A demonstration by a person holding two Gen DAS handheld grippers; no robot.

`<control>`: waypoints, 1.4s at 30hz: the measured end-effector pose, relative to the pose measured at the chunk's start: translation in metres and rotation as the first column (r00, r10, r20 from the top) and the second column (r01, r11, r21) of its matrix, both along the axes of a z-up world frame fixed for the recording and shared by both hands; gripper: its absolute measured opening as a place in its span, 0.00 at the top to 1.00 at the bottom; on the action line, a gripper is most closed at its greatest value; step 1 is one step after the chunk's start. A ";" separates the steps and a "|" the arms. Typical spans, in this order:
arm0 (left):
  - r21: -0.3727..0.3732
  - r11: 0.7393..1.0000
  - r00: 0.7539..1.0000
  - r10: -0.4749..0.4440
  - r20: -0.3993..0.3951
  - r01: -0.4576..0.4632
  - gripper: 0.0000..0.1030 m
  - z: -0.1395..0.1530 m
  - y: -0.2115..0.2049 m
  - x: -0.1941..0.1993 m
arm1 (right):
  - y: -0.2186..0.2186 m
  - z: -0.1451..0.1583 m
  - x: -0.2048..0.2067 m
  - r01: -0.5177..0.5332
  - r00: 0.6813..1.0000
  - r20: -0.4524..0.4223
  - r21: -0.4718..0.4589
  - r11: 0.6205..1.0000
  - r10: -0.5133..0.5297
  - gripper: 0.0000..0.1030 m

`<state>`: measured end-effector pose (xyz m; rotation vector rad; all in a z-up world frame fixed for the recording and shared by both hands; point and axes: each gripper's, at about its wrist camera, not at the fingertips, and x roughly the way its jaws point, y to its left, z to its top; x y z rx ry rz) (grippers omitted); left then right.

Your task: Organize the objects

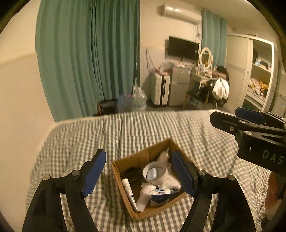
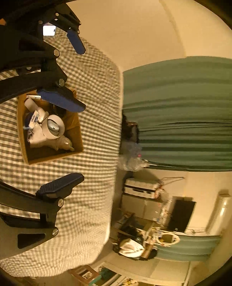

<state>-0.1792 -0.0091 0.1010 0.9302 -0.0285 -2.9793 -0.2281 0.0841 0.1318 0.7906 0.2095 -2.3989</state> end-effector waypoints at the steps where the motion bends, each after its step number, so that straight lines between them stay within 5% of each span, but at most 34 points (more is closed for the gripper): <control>1: -0.009 1.000 1.000 -0.002 -0.019 0.002 0.19 0.011 0.003 0.010 | 0.008 0.013 0.011 0.002 1.000 -0.020 -0.008 1.000 -0.002 0.29; 10: -0.028 1.000 0.990 0.003 -0.140 -0.007 0.09 0.068 0.017 0.075 | 0.064 0.081 0.081 0.030 0.990 -0.138 -0.061 0.998 -0.038 0.21; 21: -0.042 0.999 0.982 0.006 -0.187 -0.014 0.01 0.057 0.028 0.121 | 0.116 0.085 0.127 0.022 0.980 -0.194 -0.122 0.992 -0.046 0.10; 29: -0.076 0.997 0.985 0.017 -0.170 -0.030 0.00 0.012 0.031 0.127 | 0.120 0.025 0.140 0.030 0.982 -0.183 -0.123 0.992 -0.052 0.03; 37: -0.006 0.990 0.969 0.136 -0.205 -0.140 0.00 -0.060 0.009 0.135 | 0.104 -0.079 0.147 0.055 0.976 -0.211 -0.038 0.998 -0.062 0.03; 42: -0.033 0.992 0.982 0.114 -0.151 -0.120 0.00 -0.094 0.011 0.128 | 0.087 -0.112 0.154 0.054 0.958 -0.286 0.064 0.996 -0.033 0.03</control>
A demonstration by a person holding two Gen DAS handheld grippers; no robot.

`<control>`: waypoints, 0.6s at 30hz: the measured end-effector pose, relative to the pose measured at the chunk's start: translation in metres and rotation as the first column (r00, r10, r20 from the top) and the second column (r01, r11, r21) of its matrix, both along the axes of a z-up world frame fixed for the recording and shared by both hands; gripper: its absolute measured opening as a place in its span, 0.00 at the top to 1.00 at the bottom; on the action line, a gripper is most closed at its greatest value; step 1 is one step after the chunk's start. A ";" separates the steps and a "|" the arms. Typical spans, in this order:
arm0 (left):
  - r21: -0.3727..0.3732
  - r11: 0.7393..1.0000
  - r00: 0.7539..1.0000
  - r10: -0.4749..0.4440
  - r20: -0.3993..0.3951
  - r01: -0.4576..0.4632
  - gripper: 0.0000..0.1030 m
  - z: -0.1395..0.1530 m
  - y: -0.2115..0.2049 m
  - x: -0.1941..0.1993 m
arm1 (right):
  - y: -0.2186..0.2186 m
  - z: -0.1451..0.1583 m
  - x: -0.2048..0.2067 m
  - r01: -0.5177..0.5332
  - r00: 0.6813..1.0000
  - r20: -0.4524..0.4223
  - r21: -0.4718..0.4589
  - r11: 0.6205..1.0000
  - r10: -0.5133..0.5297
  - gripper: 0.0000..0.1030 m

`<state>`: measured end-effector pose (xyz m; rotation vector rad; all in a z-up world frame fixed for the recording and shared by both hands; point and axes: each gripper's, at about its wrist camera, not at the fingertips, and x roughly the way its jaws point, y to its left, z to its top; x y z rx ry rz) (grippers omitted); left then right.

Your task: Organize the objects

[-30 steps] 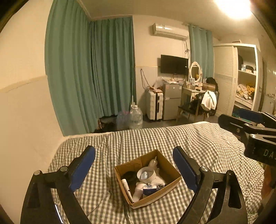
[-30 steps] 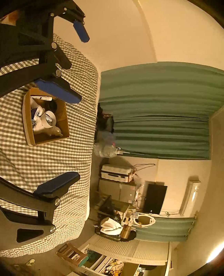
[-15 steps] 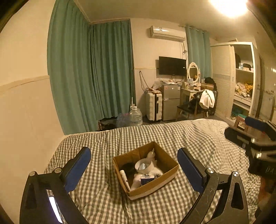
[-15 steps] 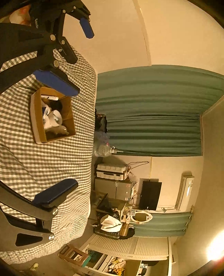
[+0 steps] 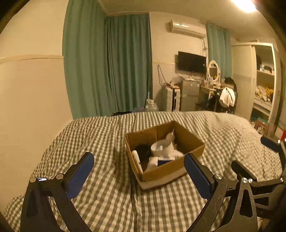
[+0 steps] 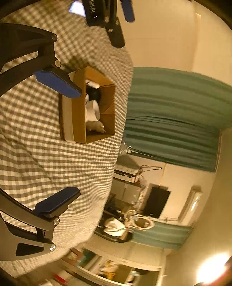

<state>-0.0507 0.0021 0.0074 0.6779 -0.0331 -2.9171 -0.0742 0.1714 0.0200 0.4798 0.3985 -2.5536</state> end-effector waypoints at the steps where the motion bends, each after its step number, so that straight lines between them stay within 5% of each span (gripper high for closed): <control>1: 0.003 1.000 1.000 -0.003 0.006 0.003 0.00 -0.004 0.000 0.000 | -0.004 -0.002 0.001 0.000 1.000 -0.010 0.012 1.000 0.000 0.03; 10: 0.011 1.000 1.000 -0.005 0.019 0.005 0.00 -0.010 -0.006 0.004 | 0.004 -0.011 -0.008 0.023 0.990 0.140 -0.123 0.992 -0.006 0.03; 18: 0.015 1.000 0.999 -0.002 0.032 0.002 0.00 -0.009 -0.007 0.007 | 0.019 -0.006 -0.007 0.082 0.985 0.166 -0.170 0.982 -0.054 0.03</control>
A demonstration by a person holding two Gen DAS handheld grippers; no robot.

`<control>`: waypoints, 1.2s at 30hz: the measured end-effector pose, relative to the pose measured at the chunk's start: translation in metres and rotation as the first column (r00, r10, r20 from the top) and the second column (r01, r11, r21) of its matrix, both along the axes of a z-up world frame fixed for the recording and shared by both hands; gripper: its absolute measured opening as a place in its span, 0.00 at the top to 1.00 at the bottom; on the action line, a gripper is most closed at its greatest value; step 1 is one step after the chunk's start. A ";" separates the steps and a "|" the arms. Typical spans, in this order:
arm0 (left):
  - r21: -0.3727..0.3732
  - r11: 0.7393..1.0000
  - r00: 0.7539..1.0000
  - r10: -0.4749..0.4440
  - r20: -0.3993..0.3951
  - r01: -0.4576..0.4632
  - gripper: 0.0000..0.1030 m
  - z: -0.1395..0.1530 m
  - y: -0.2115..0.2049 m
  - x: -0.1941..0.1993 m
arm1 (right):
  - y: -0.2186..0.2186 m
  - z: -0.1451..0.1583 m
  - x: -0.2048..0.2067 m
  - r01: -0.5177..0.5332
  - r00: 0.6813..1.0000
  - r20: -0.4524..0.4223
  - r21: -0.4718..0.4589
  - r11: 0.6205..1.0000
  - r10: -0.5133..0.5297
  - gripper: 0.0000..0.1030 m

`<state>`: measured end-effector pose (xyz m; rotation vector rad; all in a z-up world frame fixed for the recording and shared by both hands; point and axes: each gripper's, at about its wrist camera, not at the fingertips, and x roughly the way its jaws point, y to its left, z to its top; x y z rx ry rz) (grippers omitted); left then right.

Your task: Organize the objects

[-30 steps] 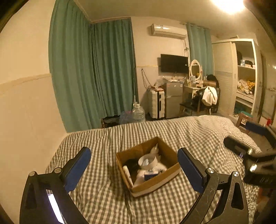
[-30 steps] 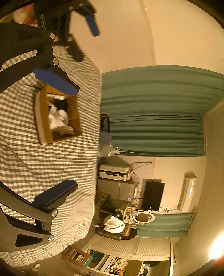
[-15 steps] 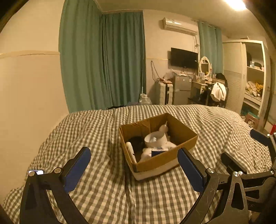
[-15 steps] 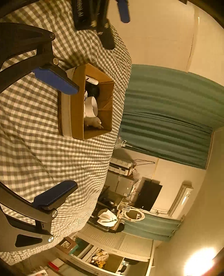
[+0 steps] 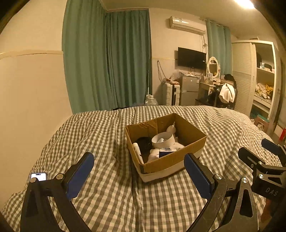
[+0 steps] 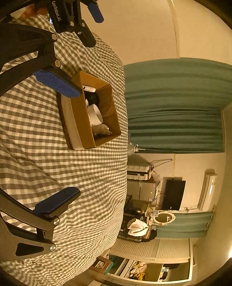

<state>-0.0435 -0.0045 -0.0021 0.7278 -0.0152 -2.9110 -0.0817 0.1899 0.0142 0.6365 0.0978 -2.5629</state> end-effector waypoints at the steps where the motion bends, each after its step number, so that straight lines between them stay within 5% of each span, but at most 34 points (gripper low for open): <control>1: 0.003 1.000 1.000 -0.001 0.001 0.001 0.00 0.000 0.000 0.000 | 0.001 0.000 0.000 0.001 1.000 0.004 -0.003 1.000 -0.001 0.03; 36: 0.012 0.999 0.999 0.034 0.032 -0.035 0.00 -0.007 0.007 -0.001 | -0.004 -0.009 0.000 0.005 1.000 0.023 0.021 1.000 -0.006 0.03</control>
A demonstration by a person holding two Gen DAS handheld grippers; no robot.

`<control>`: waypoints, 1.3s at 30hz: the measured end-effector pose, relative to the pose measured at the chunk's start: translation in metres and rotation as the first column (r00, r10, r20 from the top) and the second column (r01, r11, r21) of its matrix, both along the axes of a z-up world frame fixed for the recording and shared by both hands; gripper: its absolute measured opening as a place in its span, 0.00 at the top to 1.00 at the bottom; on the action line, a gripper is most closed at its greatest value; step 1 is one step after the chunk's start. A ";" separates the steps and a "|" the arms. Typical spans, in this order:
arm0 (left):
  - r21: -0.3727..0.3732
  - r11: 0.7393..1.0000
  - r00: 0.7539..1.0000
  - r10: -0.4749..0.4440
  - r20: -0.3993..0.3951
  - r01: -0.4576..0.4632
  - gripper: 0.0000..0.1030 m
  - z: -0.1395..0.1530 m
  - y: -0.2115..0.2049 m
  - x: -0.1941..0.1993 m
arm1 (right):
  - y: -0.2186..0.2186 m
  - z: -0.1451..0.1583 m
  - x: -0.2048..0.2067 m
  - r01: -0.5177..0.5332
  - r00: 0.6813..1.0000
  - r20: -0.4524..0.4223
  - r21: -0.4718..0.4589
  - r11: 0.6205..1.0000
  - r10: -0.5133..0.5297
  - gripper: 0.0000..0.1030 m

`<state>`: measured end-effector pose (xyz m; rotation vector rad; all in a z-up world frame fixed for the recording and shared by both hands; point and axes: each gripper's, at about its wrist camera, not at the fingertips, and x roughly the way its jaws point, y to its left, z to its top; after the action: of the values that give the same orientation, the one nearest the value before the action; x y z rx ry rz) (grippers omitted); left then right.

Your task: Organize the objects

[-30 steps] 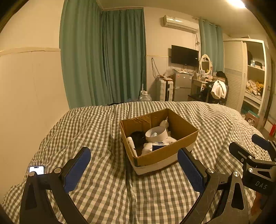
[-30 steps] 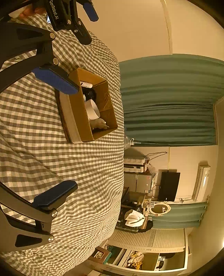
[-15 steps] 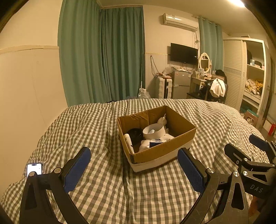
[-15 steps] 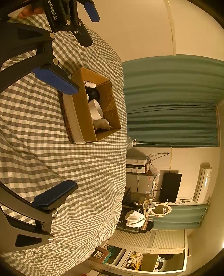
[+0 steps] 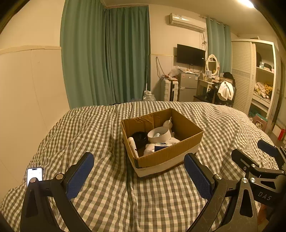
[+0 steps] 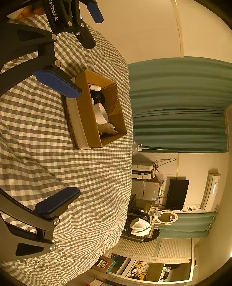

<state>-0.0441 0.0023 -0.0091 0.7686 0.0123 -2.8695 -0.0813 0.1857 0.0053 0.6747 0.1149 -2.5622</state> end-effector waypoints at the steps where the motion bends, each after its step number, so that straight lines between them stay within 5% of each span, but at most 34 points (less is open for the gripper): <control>1: -0.002 1.000 1.000 0.000 0.001 0.000 0.00 0.000 0.000 0.000 | 0.000 -0.001 0.000 0.001 1.000 0.000 0.000 1.000 -0.001 0.03; 39: -0.031 0.997 0.997 0.071 0.000 -0.071 0.00 -0.001 0.002 0.006 | 0.001 -0.004 0.002 0.001 1.000 0.014 0.008 1.000 -0.002 0.03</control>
<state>-0.0385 0.0040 -0.0100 0.7478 -0.0050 -2.7958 -0.0790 0.1866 0.0017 0.6963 0.1207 -2.5592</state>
